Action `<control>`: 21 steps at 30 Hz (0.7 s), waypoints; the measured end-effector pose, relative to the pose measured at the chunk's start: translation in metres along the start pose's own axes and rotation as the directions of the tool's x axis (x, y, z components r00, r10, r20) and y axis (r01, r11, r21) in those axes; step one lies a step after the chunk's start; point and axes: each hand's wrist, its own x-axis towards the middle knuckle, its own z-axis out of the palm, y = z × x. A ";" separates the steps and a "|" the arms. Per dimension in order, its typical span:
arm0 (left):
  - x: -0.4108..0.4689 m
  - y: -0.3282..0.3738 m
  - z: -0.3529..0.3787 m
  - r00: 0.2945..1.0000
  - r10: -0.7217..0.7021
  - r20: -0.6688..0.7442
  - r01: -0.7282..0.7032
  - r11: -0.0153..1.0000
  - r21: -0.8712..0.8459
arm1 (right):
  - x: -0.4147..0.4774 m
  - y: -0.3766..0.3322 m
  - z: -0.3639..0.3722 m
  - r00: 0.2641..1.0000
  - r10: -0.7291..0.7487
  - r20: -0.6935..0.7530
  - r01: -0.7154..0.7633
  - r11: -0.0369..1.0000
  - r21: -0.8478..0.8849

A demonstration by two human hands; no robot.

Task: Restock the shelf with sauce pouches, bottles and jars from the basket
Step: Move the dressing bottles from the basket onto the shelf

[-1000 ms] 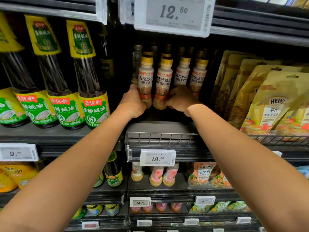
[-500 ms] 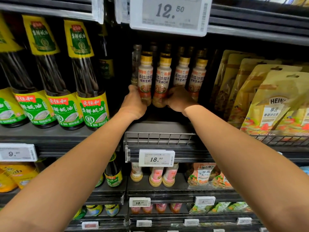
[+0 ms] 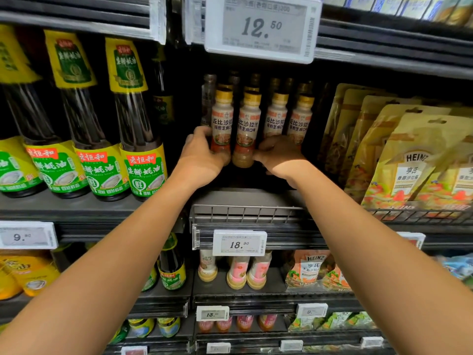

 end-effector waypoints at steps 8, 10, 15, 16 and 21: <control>-0.045 0.026 -0.018 0.949 0.235 0.208 -0.174 0.945 -0.278 | -0.076 -0.002 -0.022 0.978 -0.012 -0.207 0.087 0.930 0.357; -0.059 0.032 -0.020 0.913 0.308 0.268 -0.222 0.925 -0.308 | -0.103 -0.003 -0.025 0.943 -0.008 -0.333 0.130 0.929 0.346; -0.101 0.046 -0.012 0.809 0.510 0.291 -0.336 0.809 -0.482 | -0.175 0.003 -0.024 0.855 0.022 -0.518 0.211 0.897 0.387; -0.111 0.047 -0.007 0.788 0.535 0.303 -0.331 0.784 -0.525 | -0.189 0.008 -0.023 0.846 0.051 -0.531 0.198 0.894 0.403; -0.162 0.040 0.034 0.692 0.542 0.477 -0.153 0.756 -0.637 | -0.257 0.045 -0.019 0.805 0.200 -0.558 0.073 0.901 0.428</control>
